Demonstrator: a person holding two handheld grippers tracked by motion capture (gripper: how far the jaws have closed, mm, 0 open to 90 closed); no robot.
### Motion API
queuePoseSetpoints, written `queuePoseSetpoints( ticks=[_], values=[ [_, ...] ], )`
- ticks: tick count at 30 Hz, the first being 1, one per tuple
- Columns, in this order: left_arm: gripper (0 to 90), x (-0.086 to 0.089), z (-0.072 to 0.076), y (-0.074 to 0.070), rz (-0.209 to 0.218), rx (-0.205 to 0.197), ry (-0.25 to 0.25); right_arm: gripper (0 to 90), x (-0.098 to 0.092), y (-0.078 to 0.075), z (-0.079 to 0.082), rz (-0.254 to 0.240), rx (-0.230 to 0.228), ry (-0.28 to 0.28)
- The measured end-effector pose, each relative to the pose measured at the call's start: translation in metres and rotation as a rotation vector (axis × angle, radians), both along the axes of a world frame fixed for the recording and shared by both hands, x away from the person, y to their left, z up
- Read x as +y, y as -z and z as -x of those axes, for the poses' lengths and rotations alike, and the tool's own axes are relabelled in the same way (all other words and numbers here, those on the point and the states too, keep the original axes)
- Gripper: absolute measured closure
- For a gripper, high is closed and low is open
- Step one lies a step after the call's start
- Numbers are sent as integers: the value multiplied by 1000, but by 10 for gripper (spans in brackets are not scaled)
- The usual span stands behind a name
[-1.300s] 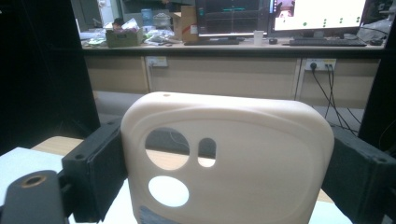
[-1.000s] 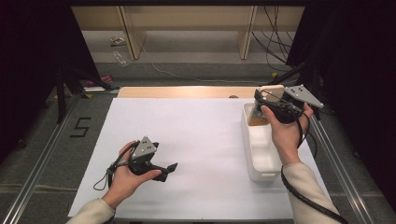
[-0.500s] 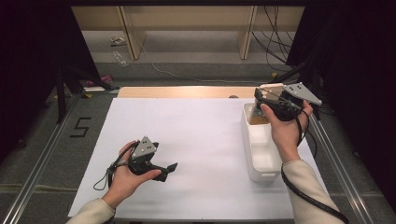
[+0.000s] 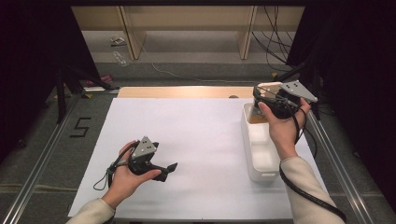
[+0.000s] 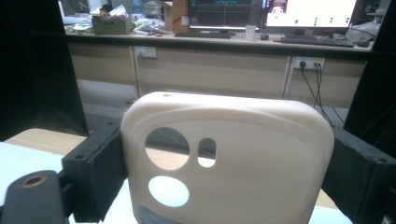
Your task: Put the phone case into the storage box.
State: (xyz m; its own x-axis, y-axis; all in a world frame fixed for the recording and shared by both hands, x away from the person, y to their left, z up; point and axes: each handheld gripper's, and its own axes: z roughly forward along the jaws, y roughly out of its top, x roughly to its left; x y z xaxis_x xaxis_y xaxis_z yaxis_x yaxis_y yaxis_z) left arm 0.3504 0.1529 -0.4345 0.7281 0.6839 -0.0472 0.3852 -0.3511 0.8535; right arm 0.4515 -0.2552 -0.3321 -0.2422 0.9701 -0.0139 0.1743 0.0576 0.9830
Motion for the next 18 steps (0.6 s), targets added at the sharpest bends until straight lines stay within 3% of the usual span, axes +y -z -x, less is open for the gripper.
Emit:
queuePoseSetpoints(
  ticks=[18],
  values=[
    [0,0,0,0,0,0,0,120,-2,2,-9,10,17,20]
  ],
)
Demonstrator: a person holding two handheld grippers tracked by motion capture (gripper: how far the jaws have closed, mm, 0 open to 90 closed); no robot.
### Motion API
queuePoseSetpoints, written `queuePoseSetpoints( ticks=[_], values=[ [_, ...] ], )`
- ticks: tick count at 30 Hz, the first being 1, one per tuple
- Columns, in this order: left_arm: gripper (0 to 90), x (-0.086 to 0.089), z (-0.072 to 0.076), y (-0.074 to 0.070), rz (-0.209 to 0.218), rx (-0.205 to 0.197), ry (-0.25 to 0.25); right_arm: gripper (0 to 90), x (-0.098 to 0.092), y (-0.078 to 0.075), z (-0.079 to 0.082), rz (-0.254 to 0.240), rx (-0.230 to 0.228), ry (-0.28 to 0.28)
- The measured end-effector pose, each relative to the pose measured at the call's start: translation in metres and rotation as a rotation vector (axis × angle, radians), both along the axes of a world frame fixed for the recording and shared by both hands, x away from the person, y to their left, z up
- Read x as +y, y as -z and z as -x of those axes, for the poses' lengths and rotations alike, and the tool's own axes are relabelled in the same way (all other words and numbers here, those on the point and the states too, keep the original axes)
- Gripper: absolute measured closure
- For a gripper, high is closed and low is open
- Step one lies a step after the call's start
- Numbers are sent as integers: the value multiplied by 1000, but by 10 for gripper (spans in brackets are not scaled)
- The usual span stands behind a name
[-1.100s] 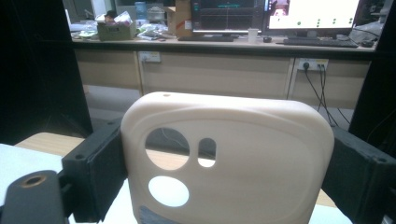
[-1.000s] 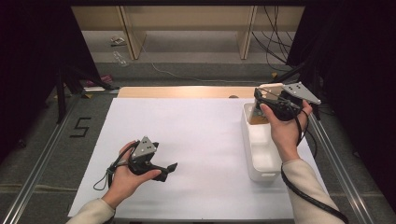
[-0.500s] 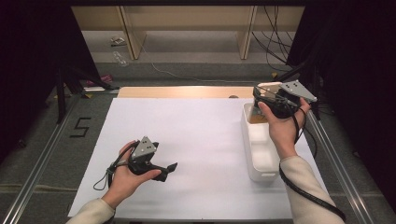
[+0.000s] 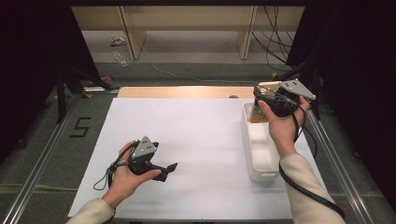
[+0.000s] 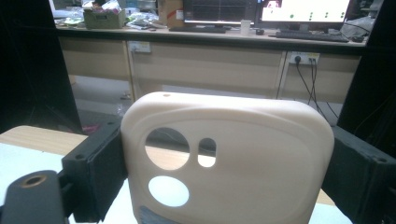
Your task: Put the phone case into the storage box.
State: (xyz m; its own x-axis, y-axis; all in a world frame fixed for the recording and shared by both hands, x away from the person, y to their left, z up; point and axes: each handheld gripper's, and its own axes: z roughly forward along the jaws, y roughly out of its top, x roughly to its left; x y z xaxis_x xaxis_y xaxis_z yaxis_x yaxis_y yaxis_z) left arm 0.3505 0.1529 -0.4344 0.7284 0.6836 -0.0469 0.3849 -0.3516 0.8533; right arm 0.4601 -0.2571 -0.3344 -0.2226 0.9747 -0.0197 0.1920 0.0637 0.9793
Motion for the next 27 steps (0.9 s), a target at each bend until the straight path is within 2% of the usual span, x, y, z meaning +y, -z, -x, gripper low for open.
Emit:
queuePoseSetpoints(
  ticks=[27],
  values=[
    [0,0,0,0,6,-1,-3,120,4,0,-15,18,21,16]
  ],
)
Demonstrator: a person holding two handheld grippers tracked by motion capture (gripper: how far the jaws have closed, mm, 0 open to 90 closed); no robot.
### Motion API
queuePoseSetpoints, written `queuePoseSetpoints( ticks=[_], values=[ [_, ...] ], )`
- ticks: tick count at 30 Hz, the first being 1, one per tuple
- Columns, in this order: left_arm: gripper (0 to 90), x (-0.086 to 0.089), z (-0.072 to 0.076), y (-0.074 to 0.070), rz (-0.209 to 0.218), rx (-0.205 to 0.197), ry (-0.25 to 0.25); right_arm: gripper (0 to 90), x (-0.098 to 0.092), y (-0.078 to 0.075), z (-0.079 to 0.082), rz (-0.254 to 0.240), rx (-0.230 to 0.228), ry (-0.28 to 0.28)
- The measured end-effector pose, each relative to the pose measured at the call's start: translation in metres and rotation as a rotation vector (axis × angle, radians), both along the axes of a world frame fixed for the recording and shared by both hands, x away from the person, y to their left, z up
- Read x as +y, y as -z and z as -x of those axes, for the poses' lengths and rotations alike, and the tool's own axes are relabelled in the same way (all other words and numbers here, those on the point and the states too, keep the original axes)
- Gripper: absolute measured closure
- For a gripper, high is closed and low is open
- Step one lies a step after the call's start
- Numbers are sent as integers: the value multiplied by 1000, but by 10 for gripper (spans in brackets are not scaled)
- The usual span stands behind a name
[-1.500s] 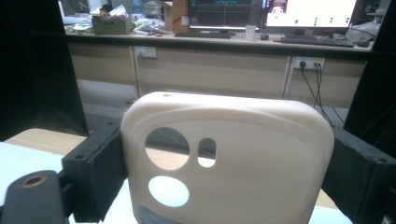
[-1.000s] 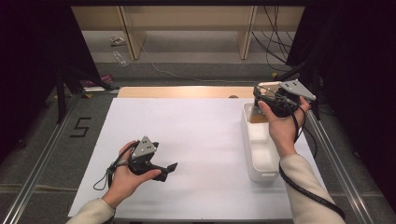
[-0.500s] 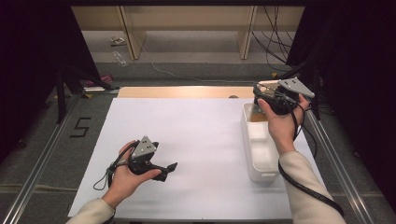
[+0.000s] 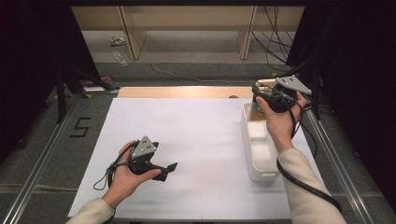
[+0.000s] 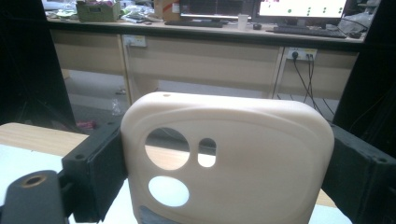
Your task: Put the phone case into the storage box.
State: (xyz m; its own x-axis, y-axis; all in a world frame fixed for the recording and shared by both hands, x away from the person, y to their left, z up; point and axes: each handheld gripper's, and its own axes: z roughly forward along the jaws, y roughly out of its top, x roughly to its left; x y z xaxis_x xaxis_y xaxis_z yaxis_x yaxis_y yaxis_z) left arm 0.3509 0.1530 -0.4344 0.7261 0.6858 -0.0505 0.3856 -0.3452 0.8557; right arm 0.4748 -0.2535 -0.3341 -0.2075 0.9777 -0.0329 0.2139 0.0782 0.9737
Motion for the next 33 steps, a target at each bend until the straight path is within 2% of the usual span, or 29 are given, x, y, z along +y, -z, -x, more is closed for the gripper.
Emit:
queuePoseSetpoints(
  ticks=[33],
  values=[
    [0,1,0,0,-1,2,0,120,2,6,-23,6,45,23]
  ],
)
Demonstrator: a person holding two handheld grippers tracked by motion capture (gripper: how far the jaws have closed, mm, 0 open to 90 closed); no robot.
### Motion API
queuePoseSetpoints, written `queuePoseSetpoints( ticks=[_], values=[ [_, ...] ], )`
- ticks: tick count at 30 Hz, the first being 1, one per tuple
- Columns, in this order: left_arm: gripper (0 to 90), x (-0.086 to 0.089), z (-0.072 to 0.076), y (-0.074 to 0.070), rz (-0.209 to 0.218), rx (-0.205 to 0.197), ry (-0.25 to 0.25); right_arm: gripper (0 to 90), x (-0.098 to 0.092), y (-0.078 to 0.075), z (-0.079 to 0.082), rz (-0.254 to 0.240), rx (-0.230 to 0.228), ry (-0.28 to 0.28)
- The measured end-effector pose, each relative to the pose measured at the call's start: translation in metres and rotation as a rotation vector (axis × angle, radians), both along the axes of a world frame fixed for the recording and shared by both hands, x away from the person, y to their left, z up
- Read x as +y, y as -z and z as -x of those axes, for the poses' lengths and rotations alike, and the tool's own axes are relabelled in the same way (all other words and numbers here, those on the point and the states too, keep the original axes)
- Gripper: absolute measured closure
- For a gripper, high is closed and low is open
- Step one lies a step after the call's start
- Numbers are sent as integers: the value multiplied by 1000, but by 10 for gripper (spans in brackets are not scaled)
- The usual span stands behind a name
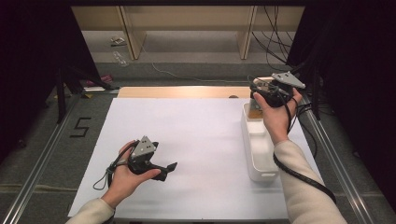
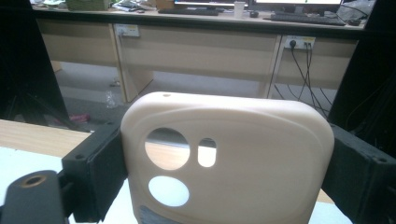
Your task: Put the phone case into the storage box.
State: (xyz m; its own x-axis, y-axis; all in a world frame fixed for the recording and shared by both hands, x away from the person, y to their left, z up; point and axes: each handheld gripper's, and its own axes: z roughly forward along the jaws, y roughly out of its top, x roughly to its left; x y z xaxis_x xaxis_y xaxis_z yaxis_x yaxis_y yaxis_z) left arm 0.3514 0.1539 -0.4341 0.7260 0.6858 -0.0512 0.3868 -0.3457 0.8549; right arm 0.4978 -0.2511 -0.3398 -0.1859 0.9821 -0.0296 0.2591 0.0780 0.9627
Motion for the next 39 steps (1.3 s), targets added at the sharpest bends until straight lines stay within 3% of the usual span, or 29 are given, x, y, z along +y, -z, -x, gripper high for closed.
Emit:
queuePoseSetpoints(
  ticks=[39],
  values=[
    [0,0,-1,0,1,-1,-1,120,3,2,-22,7,27,19]
  ],
)
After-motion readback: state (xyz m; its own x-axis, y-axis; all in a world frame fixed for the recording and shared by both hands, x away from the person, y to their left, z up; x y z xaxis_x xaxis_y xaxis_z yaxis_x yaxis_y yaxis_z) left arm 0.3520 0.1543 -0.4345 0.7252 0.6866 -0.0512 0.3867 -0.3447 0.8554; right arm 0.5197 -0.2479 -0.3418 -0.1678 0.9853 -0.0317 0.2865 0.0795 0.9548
